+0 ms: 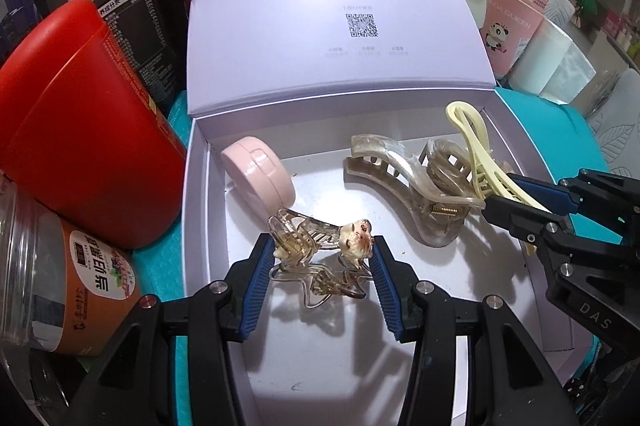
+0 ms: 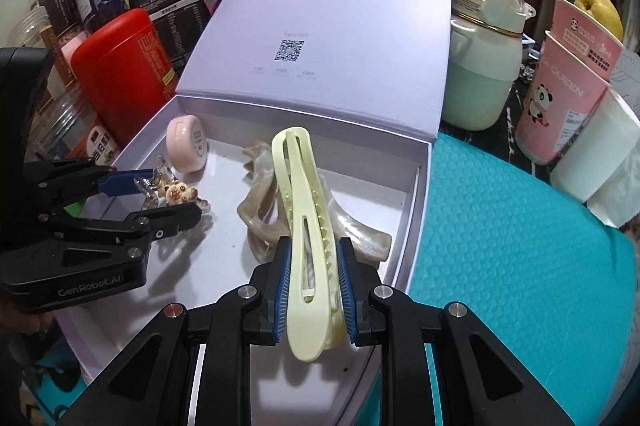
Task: Organize rigid objects
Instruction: 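Lower both clips into the box and open both grippers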
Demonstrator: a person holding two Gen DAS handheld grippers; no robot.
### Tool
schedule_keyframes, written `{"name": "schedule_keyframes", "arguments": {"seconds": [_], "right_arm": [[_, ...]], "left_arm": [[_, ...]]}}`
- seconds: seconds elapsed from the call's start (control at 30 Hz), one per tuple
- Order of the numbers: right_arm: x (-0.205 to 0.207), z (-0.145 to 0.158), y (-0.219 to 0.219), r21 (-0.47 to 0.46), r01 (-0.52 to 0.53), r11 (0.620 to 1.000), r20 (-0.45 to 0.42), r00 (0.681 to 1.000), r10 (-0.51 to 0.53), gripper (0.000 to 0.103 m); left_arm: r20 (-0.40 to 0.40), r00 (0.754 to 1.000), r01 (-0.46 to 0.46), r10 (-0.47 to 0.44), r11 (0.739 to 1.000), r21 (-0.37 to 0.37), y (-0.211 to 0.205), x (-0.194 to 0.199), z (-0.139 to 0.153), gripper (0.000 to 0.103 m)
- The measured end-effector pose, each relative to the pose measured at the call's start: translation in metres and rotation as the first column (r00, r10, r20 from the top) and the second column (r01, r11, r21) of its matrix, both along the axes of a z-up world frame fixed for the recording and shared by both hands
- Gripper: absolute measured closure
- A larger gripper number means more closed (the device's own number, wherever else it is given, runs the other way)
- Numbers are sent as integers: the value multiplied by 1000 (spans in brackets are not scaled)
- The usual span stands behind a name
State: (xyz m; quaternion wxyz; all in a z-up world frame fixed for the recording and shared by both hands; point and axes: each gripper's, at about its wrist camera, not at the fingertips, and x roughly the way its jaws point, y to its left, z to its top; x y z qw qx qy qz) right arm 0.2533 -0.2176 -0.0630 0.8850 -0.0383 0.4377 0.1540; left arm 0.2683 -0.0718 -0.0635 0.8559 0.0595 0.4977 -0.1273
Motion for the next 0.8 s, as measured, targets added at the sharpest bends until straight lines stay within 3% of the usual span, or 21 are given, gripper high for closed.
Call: {"name": "schedule_keyframes", "arguments": {"seconds": [0.17, 0.3, 0.8], "right_arm": [[-4, 0, 0, -2, 3, 1000, -5, 1000, -3, 80], [-10, 6, -1, -13, 14, 1000, 5, 1000, -14, 65], [-48, 34, -4, -32, 48, 998, 50, 998, -46, 58]], "left_arm": [[1, 1000, 0, 0, 1000, -6, -3, 1, -1, 55], [-3, 1000, 2, -2, 1000, 2, -5, 2, -2, 55], [16, 1000, -16, 16, 1000, 4, -1, -15, 14, 55]]}}
